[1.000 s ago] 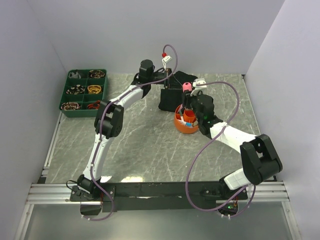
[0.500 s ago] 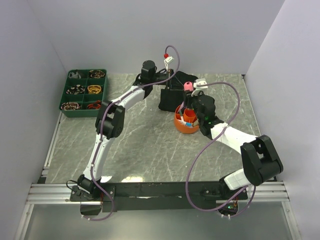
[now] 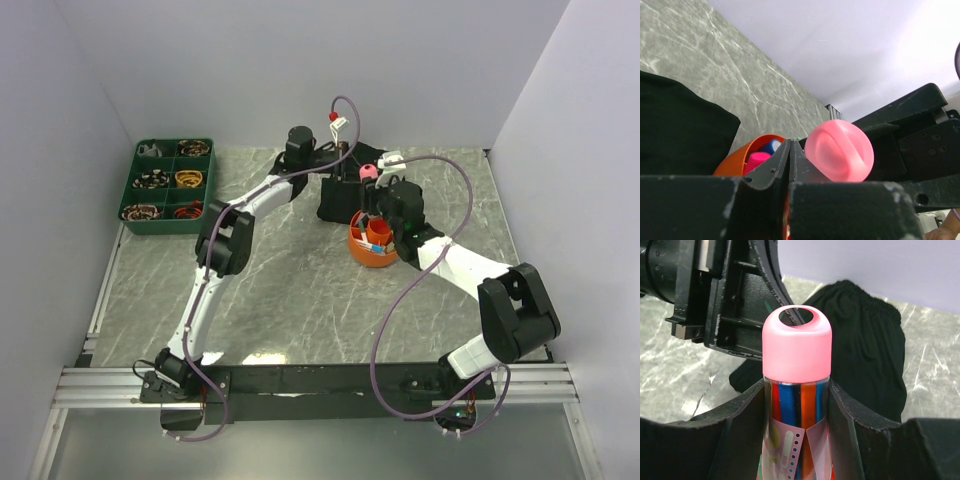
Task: Sort the stationery into containers
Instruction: Place the stationery in the storage box.
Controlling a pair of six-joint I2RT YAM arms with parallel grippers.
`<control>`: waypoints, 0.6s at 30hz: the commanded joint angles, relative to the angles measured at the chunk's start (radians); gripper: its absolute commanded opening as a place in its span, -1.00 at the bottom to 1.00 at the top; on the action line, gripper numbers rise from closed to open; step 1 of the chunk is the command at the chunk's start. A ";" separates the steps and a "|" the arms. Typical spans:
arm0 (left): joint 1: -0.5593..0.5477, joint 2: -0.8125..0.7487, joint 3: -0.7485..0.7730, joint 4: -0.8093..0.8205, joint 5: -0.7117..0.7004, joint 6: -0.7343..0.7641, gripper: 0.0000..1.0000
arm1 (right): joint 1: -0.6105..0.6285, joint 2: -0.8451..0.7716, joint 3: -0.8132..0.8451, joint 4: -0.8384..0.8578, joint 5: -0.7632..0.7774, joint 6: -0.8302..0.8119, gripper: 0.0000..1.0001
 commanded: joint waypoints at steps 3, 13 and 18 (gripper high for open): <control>-0.058 -0.024 0.095 0.141 0.076 -0.059 -0.87 | 0.004 0.027 0.038 -0.174 -0.009 0.005 -1.00; -0.057 -0.014 0.115 0.185 0.073 -0.093 -0.87 | 0.002 0.010 0.026 -0.217 0.006 -0.003 -1.00; -0.057 -0.014 0.128 0.203 0.074 -0.104 -0.87 | 0.004 0.043 0.079 -0.323 -0.002 -0.021 -0.84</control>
